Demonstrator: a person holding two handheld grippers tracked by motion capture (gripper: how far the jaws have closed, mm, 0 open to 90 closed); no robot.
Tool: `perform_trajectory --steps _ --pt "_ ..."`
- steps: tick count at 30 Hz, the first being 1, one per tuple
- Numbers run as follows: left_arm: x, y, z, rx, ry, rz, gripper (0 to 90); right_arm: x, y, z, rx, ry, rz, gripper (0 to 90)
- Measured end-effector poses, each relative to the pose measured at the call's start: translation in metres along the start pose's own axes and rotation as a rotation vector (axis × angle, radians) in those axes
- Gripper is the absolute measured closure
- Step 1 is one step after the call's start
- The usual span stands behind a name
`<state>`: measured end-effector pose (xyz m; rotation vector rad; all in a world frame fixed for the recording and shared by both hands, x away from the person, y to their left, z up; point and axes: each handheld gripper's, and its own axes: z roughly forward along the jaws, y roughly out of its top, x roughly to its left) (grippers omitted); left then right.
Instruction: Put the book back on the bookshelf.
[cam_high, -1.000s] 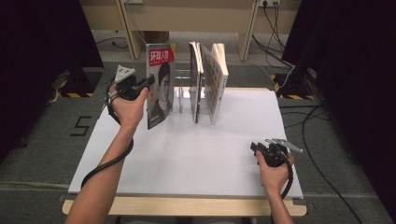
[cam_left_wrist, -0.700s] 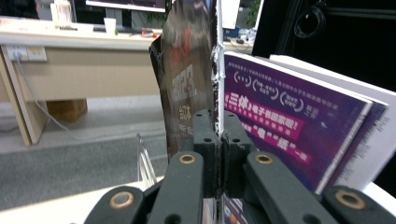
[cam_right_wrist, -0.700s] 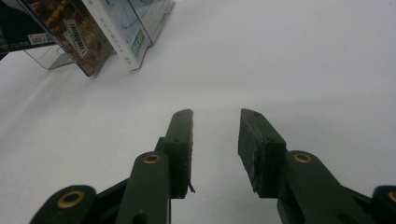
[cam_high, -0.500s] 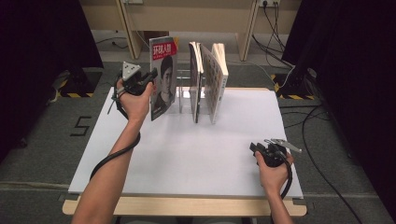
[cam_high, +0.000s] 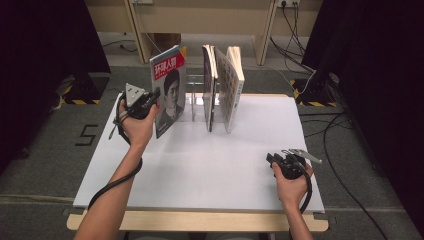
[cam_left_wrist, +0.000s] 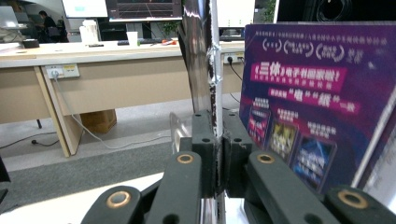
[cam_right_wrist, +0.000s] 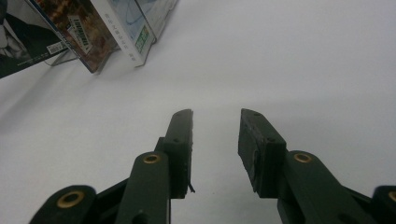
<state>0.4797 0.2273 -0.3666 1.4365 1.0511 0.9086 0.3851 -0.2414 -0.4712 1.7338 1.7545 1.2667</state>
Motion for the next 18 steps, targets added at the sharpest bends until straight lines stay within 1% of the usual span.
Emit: perform_trajectory --steps 1,3,6,10,13,18 --pt "0.001 -0.003 -0.003 0.003 -0.001 -0.006 85.5 0.0 0.0 0.0 -0.004 -0.001 -0.006 65.3" --pt "0.002 -0.01 -0.011 0.007 0.003 -0.027 85.3 0.0 0.0 0.0 -0.001 -0.002 -0.003 65.3" --pt "0.004 -0.019 -0.018 0.015 -0.001 -0.041 85.2 0.0 0.0 -0.001 -0.004 -0.005 0.006 65.2" --pt "0.006 -0.029 -0.025 0.03 -0.016 -0.074 84.2 0.0 0.0 -0.001 -0.002 -0.005 0.003 65.2" --pt "0.006 -0.035 -0.029 0.034 -0.019 -0.089 83.4 -0.001 0.001 -0.002 -0.007 -0.008 -0.006 65.2" --pt "0.004 -0.04 -0.034 0.039 -0.025 -0.107 83.7 -0.001 0.0 -0.002 -0.003 -0.008 0.006 65.1"
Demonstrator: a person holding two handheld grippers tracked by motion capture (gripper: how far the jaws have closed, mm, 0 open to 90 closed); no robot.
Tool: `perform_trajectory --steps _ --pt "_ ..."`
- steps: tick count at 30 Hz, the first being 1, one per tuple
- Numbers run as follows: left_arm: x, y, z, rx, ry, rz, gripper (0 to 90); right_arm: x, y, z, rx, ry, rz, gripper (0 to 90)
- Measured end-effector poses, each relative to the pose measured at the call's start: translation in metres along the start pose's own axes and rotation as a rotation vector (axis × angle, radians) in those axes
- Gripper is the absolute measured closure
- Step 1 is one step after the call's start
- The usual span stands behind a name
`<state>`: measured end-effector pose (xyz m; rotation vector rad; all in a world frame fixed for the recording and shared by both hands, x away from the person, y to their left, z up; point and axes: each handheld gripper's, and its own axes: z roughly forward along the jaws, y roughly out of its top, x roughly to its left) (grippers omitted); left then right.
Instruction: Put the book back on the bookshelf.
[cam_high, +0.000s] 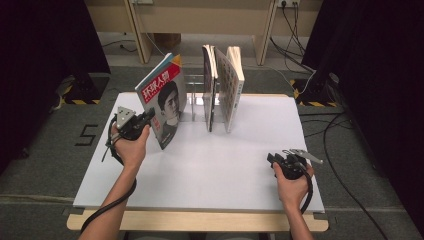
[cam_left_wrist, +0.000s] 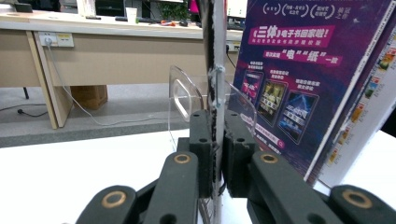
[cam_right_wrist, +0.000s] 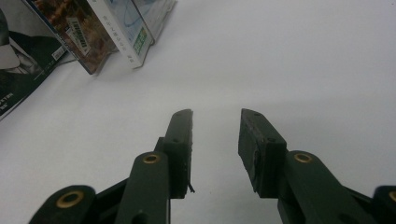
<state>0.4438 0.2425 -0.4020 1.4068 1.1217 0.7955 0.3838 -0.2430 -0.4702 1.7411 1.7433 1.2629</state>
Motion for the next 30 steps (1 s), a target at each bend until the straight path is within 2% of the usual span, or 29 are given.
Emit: perform_trajectory --steps 3,9,14,18,23,30 --pt "0.002 -0.004 -0.002 0.007 -0.002 -0.027 82.8 0.0 0.0 0.0 -0.001 0.0 -0.004 65.0" --pt "0.001 -0.003 -0.005 -0.007 -0.012 -0.036 81.1 -0.001 0.0 0.0 0.002 -0.002 -0.005 64.8" --pt "0.003 0.007 -0.006 -0.033 -0.016 -0.055 76.5 0.0 0.0 0.0 0.003 0.0 0.001 64.6" --pt "0.002 0.016 -0.006 -0.051 -0.022 -0.048 74.8 -0.001 0.0 0.001 0.002 -0.003 0.0 64.4" --pt "0.003 0.029 -0.003 -0.073 -0.022 -0.071 71.5 -0.001 0.0 0.001 0.005 0.0 -0.001 64.2" --pt "0.006 0.043 0.005 -0.055 -0.025 -0.096 69.2 -0.002 0.0 0.0 0.005 0.001 0.004 64.0"
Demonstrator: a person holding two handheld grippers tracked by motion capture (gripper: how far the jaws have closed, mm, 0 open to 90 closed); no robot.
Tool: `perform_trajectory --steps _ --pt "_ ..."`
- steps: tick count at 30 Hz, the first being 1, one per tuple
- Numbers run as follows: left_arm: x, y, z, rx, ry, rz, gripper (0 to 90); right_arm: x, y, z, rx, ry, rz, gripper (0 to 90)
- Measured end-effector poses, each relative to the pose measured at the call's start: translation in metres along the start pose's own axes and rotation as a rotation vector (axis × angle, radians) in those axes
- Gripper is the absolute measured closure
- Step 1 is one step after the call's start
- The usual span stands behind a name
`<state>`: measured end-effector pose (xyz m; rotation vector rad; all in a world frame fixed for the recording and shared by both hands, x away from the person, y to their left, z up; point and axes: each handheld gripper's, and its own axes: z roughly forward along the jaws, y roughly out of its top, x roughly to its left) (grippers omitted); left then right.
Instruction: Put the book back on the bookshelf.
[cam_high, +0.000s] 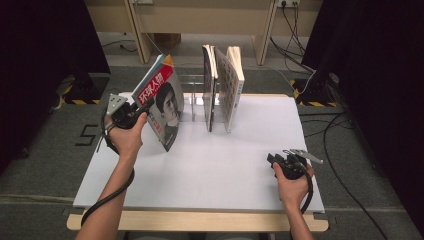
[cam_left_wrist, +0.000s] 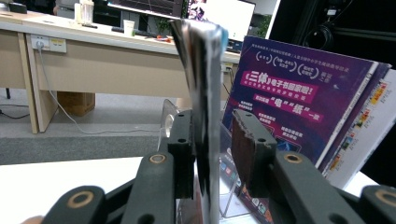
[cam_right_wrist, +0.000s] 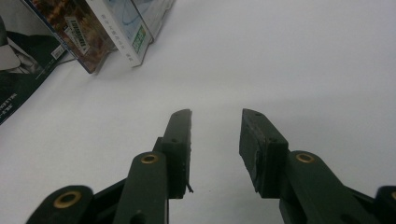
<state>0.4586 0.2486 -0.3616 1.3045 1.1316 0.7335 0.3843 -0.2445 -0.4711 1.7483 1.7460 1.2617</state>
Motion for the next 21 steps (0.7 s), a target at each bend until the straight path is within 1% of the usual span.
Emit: perform_trajectory --steps 3,6,8,9,10,11,12,13,16,21 --pt "-0.0001 0.0027 0.0026 0.015 0.001 0.001 69.4 0.0 0.0002 -0.0001 0.0 0.0 0.002 63.9" --pt "-0.0002 0.0031 0.0032 0.025 -0.001 0.009 74.0 -0.0012 0.0 0.0006 0.003 0.001 -0.001 63.8" --pt "-0.0003 0.0029 0.0039 0.036 -0.006 0.015 77.0 -0.0001 -0.0006 0.0009 0.01 0.001 0.014 63.7" --pt "-0.0007 0.0024 0.0043 0.043 -0.003 0.022 78.4 -0.0005 -0.0007 0.0015 0.009 0.001 0.006 63.7" --pt "-0.0011 0.0017 0.0046 0.05 0.001 0.035 79.6 -0.0004 -0.0008 0.0017 0.009 0.001 0.006 63.7" --pt "-0.0016 0.001 0.005 0.053 0.004 0.039 80.5 -0.0002 -0.0009 0.0017 0.009 0.002 0.007 63.7" --pt "-0.0018 0.0003 0.0054 0.058 0.004 0.04 81.1 0.0005 -0.0008 0.0014 0.01 0.003 0.015 63.7" --pt "-0.0017 -0.0003 0.0059 0.062 0.002 0.036 81.8 0.0 -0.0006 0.0012 0.009 0.002 0.006 63.7" --pt "-0.0024 0.0004 0.0058 0.061 0.003 0.031 84.1 -0.001 -0.0004 0.0007 0.009 0.003 0.004 63.7" --pt "-0.0062 0.0021 0.0074 0.061 -0.004 0.042 86.1 -0.0009 -0.0007 0.0011 0.01 0.002 0.01 63.7"
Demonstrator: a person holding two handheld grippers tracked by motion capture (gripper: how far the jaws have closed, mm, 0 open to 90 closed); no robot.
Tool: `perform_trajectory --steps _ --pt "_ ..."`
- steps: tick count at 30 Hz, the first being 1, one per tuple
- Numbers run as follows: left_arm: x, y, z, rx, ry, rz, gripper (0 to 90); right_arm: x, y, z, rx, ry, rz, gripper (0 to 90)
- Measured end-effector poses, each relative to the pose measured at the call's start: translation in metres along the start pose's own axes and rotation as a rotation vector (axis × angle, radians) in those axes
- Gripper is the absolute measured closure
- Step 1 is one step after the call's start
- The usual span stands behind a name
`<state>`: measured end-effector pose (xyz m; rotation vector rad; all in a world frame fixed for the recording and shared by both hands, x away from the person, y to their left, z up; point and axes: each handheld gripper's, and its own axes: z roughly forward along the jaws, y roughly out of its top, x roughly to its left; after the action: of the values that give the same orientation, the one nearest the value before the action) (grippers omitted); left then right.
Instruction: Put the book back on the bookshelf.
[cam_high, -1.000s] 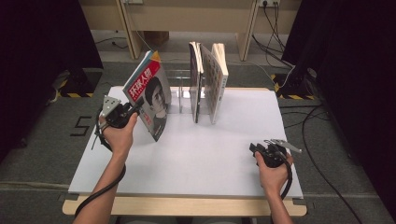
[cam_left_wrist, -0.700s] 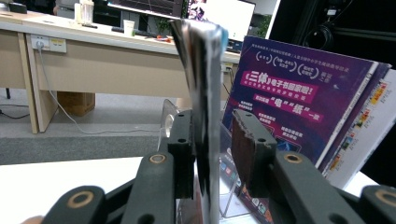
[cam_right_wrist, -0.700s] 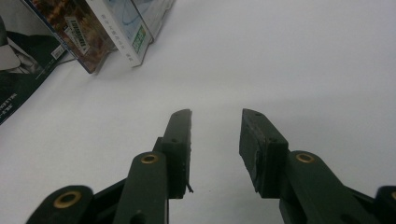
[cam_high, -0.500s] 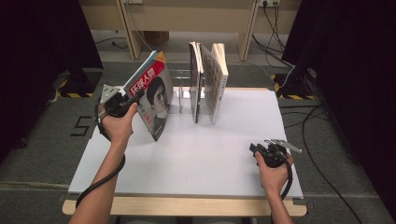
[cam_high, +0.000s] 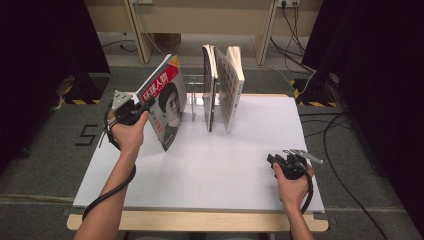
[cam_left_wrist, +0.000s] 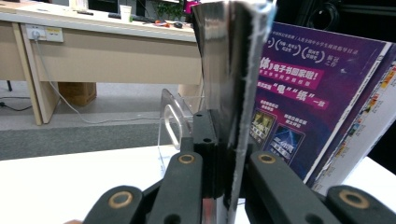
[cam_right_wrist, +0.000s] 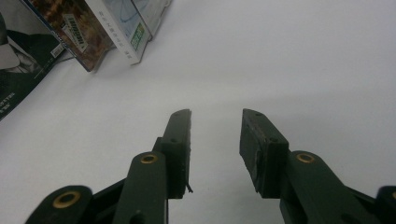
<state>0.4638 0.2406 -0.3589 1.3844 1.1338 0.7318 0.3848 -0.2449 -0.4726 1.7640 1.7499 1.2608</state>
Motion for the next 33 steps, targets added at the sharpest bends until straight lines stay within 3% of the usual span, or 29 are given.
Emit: perform_trajectory --steps 15,33 --pt "-0.006 0.009 0.004 -0.032 0.002 0.037 86.4 -0.001 0.0 0.0 -0.003 0.001 0.006 63.8" --pt "-0.009 0.023 0.015 -0.053 0.0 0.053 86.5 -0.002 0.0 -0.001 -0.007 -0.002 0.003 63.8"
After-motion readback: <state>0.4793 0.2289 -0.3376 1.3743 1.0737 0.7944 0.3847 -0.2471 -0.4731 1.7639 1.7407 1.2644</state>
